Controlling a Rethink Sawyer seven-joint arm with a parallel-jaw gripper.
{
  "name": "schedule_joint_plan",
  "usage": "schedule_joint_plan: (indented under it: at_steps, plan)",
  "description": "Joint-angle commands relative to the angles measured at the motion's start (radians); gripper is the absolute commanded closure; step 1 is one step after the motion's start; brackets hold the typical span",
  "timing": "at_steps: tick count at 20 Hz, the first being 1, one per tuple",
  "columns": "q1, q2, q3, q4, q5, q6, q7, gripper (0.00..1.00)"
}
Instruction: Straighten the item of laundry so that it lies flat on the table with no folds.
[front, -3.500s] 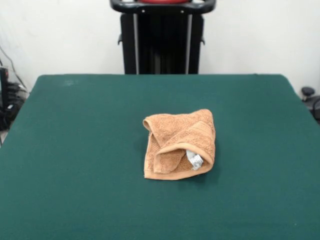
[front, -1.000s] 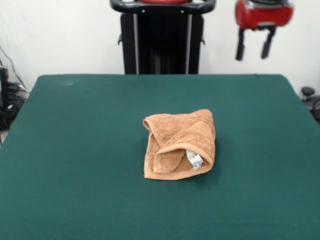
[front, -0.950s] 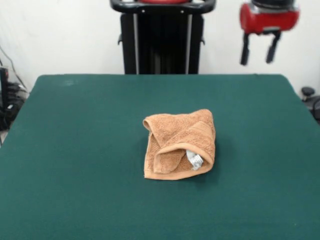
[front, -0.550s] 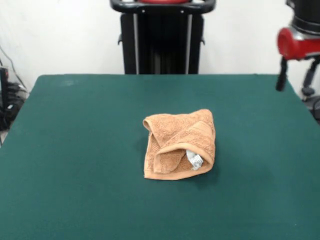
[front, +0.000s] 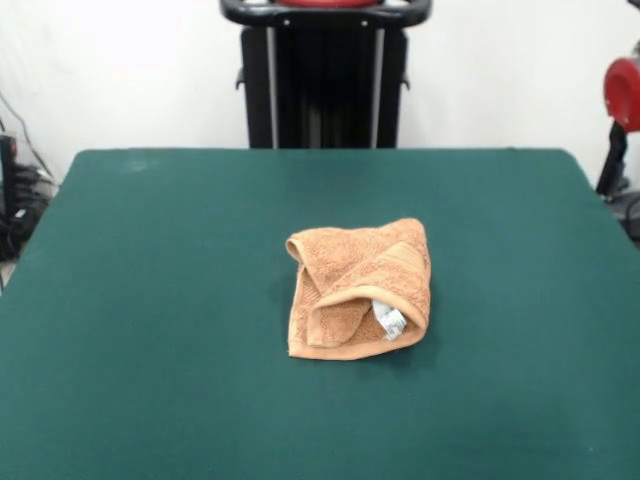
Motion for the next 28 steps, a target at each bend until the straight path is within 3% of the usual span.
schedule_joint_plan:
  at_steps: [1,4,8,12,18,25,28]
  plan:
    - [-0.073,0.084,0.019,-0.239,0.011,0.199,0.213,0.0]
    - [-0.128,0.11,0.022,-0.233,0.014,0.161,0.192,0.0]
    - [-0.196,0.17,0.017,-0.301,0.015,0.176,0.21,0.0]
    - [-0.224,0.2,-0.014,-0.391,-0.017,0.169,0.219,0.0]
    - [-0.253,0.211,-0.017,-0.438,-0.045,0.111,0.159,0.0]
    - [-0.239,0.165,-0.021,-0.348,-0.037,0.098,0.155,0.0]
    - [-0.225,0.167,-0.026,-0.357,-0.038,0.104,0.16,0.0]
